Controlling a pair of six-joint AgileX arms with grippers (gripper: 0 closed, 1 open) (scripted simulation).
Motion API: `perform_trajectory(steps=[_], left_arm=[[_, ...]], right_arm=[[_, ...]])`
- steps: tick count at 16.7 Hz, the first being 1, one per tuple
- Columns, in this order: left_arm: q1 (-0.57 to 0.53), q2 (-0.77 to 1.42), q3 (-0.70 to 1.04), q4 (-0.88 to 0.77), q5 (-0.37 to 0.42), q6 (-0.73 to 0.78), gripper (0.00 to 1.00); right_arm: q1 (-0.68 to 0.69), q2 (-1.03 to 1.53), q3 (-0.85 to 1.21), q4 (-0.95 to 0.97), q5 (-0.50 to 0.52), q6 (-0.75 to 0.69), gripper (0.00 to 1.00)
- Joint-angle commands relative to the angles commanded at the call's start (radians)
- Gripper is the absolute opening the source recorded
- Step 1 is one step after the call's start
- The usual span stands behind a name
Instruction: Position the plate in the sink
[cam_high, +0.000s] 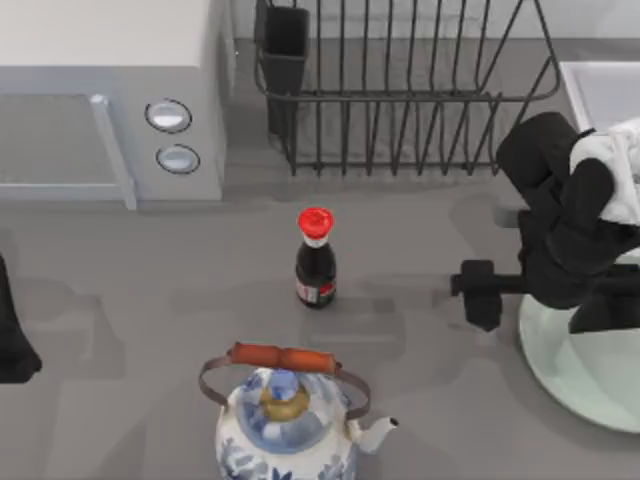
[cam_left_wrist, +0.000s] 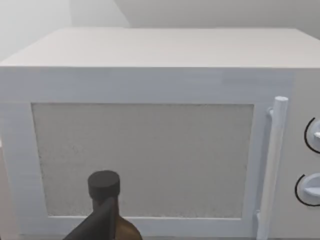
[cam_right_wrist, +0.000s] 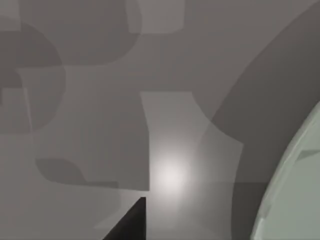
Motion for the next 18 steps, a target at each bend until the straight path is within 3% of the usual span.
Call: perform_trajectory(steps=[8,18], left_arm=[[0.0,0.0,0.0,0.0,0.0,0.0,1.0],[0.0,0.0,0.0,0.0,0.0,0.0,1.0]], right_arm=[[0.0,0.0,0.0,0.0,0.0,0.0,0.02],[-0.014,-0.076,0.028,0.001,0.009,-0.003,0.0]])
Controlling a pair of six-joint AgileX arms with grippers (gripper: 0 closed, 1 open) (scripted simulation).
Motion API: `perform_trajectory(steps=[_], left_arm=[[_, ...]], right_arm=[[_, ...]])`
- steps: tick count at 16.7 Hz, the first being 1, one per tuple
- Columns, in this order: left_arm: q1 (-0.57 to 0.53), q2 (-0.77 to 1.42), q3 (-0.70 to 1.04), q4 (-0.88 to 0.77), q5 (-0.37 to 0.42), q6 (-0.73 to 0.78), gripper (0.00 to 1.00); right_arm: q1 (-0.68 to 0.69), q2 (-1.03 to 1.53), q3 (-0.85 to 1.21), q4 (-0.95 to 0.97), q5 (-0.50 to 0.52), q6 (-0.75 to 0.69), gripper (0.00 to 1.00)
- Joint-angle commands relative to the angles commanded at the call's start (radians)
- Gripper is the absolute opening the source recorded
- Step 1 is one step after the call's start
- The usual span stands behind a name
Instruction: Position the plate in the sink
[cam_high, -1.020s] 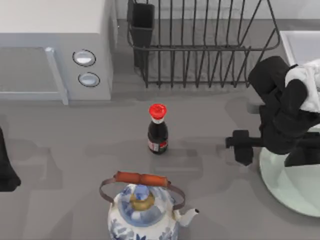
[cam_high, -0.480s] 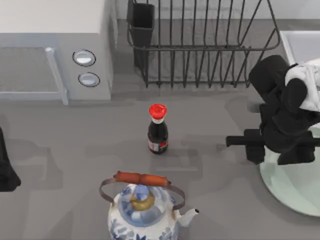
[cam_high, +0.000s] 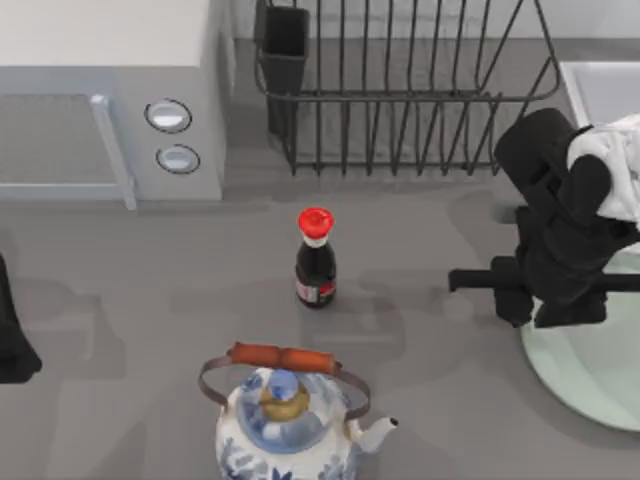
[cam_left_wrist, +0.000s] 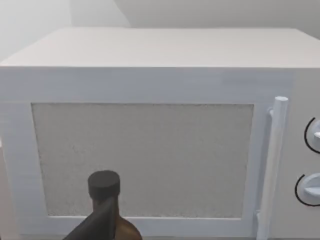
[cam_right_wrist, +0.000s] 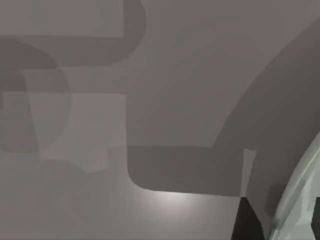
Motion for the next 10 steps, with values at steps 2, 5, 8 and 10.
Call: perform_trajectory(steps=[2,5,8,10], left_arm=[[0.0,0.0,0.0,0.0,0.0,0.0,1.0],[0.0,0.0,0.0,0.0,0.0,0.0,1.0],[0.0,0.0,0.0,0.0,0.0,0.0,1.0],[0.0,0.0,0.0,0.0,0.0,0.0,1.0]], right_arm=[[0.001,0.005,0.034,-0.034,0.0,0.001,0.0],[0.003,0.015,0.165,-0.166,0.0,0.003,0.0],[0.003,0.018,0.385,-0.39,0.0,0.003,0.0],[0.001,0.014,0.554,-0.57,-0.001,0.001,0.0]])
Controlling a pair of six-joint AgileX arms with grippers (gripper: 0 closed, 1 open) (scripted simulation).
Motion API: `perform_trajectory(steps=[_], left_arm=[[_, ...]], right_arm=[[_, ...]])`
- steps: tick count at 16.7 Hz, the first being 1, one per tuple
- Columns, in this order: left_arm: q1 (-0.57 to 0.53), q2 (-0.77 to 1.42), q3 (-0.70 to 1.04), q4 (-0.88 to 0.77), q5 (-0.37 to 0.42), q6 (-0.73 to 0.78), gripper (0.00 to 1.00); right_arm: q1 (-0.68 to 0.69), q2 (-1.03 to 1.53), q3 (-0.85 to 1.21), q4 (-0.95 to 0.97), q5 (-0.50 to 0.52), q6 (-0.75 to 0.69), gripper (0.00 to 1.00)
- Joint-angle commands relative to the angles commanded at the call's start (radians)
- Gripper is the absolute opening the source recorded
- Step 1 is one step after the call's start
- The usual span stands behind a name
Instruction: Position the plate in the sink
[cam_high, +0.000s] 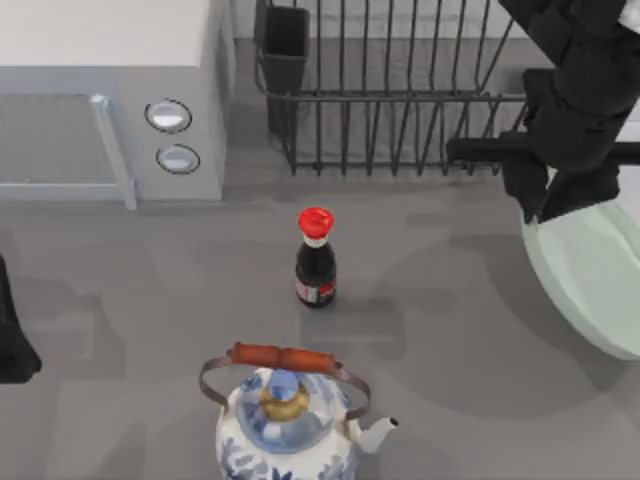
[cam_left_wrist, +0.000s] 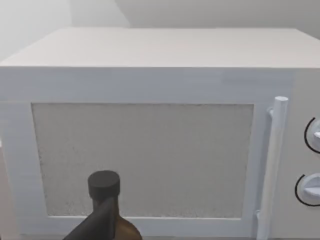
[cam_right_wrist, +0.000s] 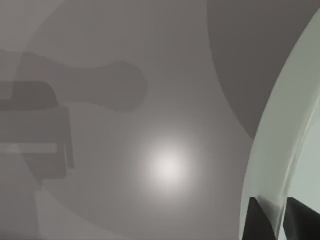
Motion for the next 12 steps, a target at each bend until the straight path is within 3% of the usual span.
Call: perform_trajectory(steps=[6,12], left_arm=[[0.0,0.0,0.0,0.0,0.0,0.0,1.0],[0.0,0.0,0.0,0.0,0.0,0.0,1.0]], right_arm=[[-0.009,-0.035,0.377,-0.393,-0.001,-0.01,0.0],[-0.012,-0.048,0.432,-0.449,-0.001,-0.013,0.0]])
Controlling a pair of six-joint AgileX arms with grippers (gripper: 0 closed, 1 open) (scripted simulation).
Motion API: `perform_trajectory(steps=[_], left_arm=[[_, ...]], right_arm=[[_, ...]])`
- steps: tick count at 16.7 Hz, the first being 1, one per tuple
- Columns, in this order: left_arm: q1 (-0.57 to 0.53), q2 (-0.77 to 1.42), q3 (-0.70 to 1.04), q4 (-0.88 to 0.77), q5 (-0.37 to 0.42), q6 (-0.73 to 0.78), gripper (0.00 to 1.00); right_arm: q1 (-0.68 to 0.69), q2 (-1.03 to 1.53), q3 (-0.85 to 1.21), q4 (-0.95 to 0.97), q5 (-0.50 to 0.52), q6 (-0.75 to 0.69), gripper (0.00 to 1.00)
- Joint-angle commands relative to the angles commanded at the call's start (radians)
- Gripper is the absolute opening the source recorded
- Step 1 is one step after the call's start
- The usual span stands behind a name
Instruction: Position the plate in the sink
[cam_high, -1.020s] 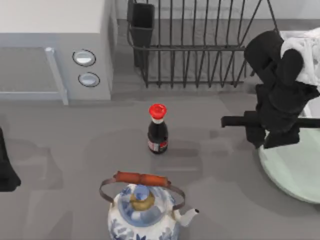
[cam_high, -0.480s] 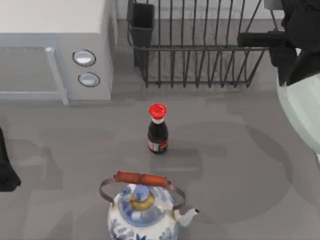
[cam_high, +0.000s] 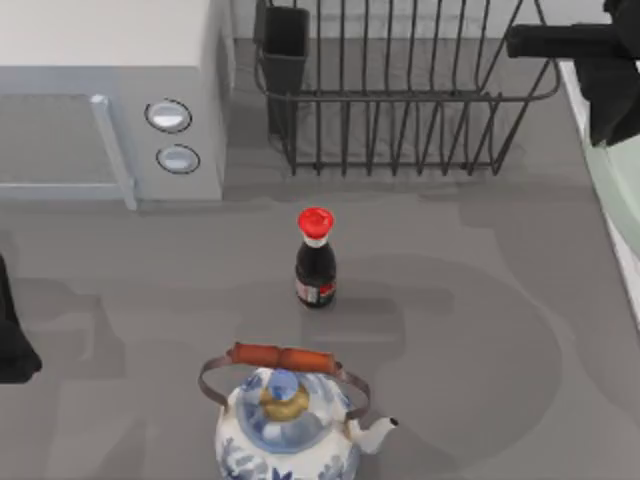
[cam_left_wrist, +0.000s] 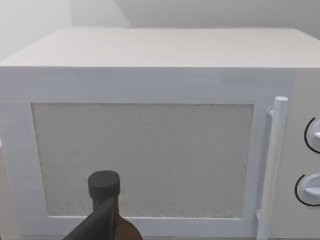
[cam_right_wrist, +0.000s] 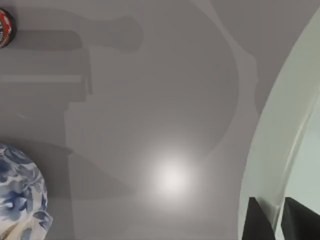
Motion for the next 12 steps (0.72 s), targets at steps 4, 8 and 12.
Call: perform_trajectory(steps=[4,8,12], left_arm=[[0.0,0.0,0.0,0.0,0.0,0.0,1.0],[0.0,0.0,0.0,0.0,0.0,0.0,1.0],[0.0,0.0,0.0,0.0,0.0,0.0,1.0]], right_arm=[[-0.02,0.04,0.035,-0.004,0.0,-0.024,0.0],[-0.132,0.238,0.229,-0.027,0.0,-0.136,0.0],[-0.289,0.55,0.514,-0.046,0.001,-0.291,0.0]])
